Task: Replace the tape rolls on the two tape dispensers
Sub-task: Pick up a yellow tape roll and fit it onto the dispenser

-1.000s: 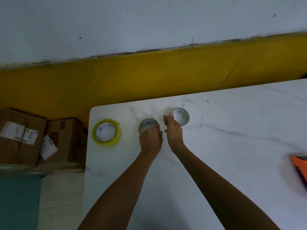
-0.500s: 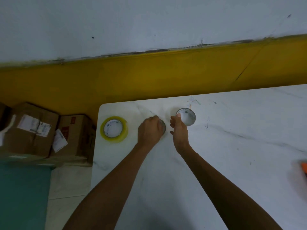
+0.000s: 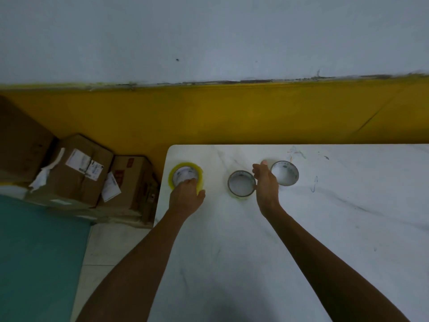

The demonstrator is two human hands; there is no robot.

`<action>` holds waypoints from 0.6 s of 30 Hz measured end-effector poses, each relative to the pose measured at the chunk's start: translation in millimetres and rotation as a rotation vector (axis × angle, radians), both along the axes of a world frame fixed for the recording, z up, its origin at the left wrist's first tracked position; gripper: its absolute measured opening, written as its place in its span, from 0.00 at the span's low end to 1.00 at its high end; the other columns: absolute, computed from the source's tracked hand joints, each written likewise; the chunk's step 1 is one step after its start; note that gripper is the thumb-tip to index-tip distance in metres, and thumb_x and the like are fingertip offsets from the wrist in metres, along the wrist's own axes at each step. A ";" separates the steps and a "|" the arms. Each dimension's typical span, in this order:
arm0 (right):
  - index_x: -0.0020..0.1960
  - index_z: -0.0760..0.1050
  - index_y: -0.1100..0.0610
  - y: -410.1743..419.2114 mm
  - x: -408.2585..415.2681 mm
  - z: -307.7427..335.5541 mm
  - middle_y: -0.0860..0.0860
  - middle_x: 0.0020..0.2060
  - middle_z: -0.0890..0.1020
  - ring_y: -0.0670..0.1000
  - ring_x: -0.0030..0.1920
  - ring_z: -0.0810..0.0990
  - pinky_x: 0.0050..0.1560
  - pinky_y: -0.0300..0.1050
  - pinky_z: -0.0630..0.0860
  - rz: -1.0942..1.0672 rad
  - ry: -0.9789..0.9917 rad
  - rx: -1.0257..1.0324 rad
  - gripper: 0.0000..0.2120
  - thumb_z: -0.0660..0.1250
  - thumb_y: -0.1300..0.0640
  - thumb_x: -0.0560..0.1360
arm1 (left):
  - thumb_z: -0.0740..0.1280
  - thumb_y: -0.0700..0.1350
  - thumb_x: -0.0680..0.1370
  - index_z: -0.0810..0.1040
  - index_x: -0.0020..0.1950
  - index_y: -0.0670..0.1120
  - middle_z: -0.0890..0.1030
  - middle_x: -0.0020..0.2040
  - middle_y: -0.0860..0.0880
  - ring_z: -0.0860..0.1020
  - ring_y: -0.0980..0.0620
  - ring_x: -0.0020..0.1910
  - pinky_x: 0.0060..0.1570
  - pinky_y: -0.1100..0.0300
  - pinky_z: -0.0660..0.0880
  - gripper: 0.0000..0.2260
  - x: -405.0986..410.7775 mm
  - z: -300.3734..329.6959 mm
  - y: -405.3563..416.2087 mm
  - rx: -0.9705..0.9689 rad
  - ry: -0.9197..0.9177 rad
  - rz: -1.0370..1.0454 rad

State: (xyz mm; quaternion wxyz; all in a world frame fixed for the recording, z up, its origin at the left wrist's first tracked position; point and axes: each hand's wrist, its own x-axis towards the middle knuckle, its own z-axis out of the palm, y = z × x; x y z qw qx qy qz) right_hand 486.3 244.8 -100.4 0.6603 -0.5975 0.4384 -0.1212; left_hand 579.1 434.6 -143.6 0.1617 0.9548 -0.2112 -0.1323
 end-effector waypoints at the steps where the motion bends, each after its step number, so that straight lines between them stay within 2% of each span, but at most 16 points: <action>1: 0.68 0.74 0.60 1.0 0.4 -0.8 0.56 0.66 0.77 0.54 0.67 0.73 0.71 0.59 0.69 0.001 0.004 0.003 0.28 0.49 0.43 0.82 | 0.65 0.48 0.78 0.76 0.63 0.38 0.81 0.55 0.36 0.80 0.38 0.55 0.49 0.49 0.77 0.18 -2.0 -2.3 1.9 0.023 0.008 -0.002; 5: 0.69 0.73 0.60 3.5 -0.1 -2.7 0.57 0.67 0.77 0.55 0.68 0.73 0.71 0.59 0.69 -0.003 0.010 0.008 0.28 0.49 0.43 0.82 | 0.65 0.40 0.77 0.77 0.62 0.36 0.81 0.54 0.34 0.80 0.35 0.54 0.49 0.47 0.78 0.15 -2.0 -3.3 0.0 0.005 0.024 0.058; 7: 0.69 0.72 0.60 3.7 -1.4 -4.1 0.57 0.68 0.76 0.55 0.68 0.73 0.71 0.60 0.69 -0.009 0.014 0.019 0.28 0.49 0.43 0.82 | 0.65 0.40 0.76 0.77 0.62 0.36 0.81 0.56 0.34 0.79 0.36 0.55 0.50 0.49 0.77 0.16 -1.5 -3.0 -2.0 0.028 0.056 0.075; 12: 0.68 0.73 0.60 1.1 -4.0 -3.3 0.57 0.66 0.77 0.55 0.67 0.74 0.71 0.60 0.69 -0.029 0.018 0.040 0.27 0.50 0.43 0.82 | 0.63 0.40 0.78 0.71 0.69 0.37 0.74 0.68 0.35 0.72 0.37 0.68 0.63 0.48 0.71 0.20 -2.9 -5.8 -5.3 0.036 0.093 0.099; 18: 0.65 0.75 0.59 -4.3 -5.8 0.7 0.57 0.63 0.79 0.55 0.64 0.75 0.69 0.62 0.71 -0.008 0.020 0.006 0.25 0.50 0.44 0.82 | 0.63 0.41 0.78 0.72 0.68 0.39 0.76 0.66 0.39 0.75 0.40 0.64 0.57 0.51 0.73 0.19 -2.8 6.6 -10.0 -0.007 0.094 0.205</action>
